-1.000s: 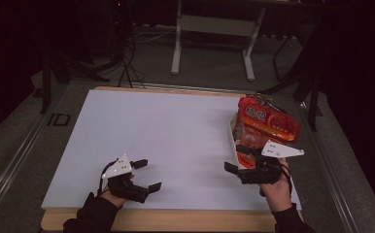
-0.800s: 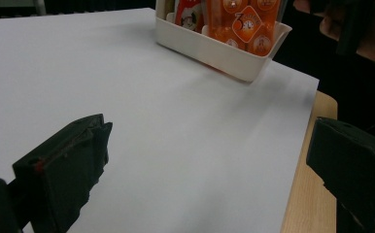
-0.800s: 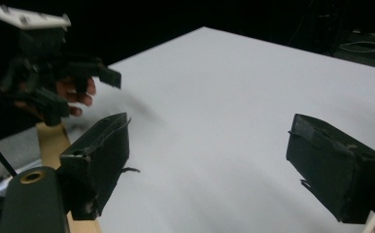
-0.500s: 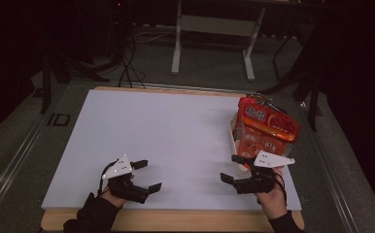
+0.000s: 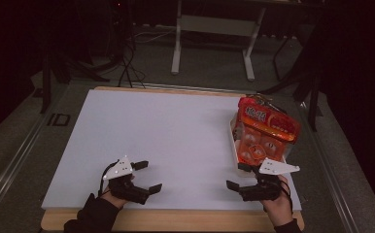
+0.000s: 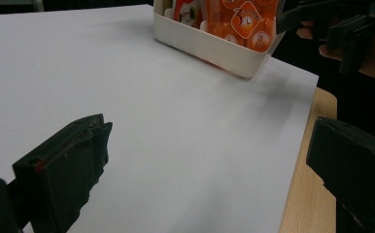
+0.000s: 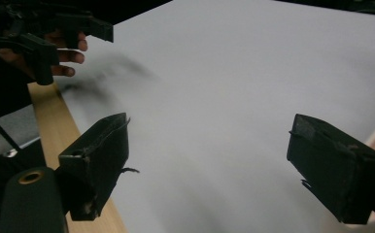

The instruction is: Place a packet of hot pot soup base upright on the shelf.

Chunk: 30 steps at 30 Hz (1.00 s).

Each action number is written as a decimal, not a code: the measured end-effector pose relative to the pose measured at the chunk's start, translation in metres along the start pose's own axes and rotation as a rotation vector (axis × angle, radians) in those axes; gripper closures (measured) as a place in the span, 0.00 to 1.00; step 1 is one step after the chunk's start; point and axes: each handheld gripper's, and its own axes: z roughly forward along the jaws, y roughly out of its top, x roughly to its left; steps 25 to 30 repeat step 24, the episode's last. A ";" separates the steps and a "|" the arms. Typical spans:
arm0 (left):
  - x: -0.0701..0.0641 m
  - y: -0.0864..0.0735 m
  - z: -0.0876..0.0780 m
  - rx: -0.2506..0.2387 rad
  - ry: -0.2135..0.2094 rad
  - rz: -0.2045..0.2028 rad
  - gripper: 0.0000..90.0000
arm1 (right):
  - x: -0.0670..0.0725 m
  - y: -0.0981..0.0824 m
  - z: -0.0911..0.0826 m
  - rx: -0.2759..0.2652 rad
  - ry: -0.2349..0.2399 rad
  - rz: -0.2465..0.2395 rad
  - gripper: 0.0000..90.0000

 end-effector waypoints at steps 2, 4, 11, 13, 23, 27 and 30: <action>0.000 0.000 0.000 -0.001 -0.002 0.000 0.02 | -0.001 0.000 -0.003 -0.008 -0.004 0.007 0.17; -0.001 0.000 0.000 -0.001 -0.005 0.000 0.02 | -0.003 -0.001 -0.004 -0.013 -0.010 0.007 0.17; 0.000 0.001 0.000 -0.005 0.000 0.015 0.02 | -0.005 -0.003 -0.003 -0.018 -0.009 -0.006 0.17; 0.001 0.001 0.001 -0.002 0.002 0.015 0.02 | -0.006 -0.003 -0.002 -0.017 -0.008 -0.005 0.18; 0.001 -0.001 0.001 0.002 -0.003 0.008 0.02 | -0.008 -0.005 0.000 -0.002 -0.008 -0.011 0.19; 0.001 -0.001 0.001 0.003 -0.003 0.008 0.02 | -0.008 -0.005 0.000 -0.005 -0.011 -0.008 0.19; 0.001 -0.001 0.001 0.003 -0.003 0.008 0.02 | -0.008 -0.005 0.000 -0.005 -0.011 -0.008 0.19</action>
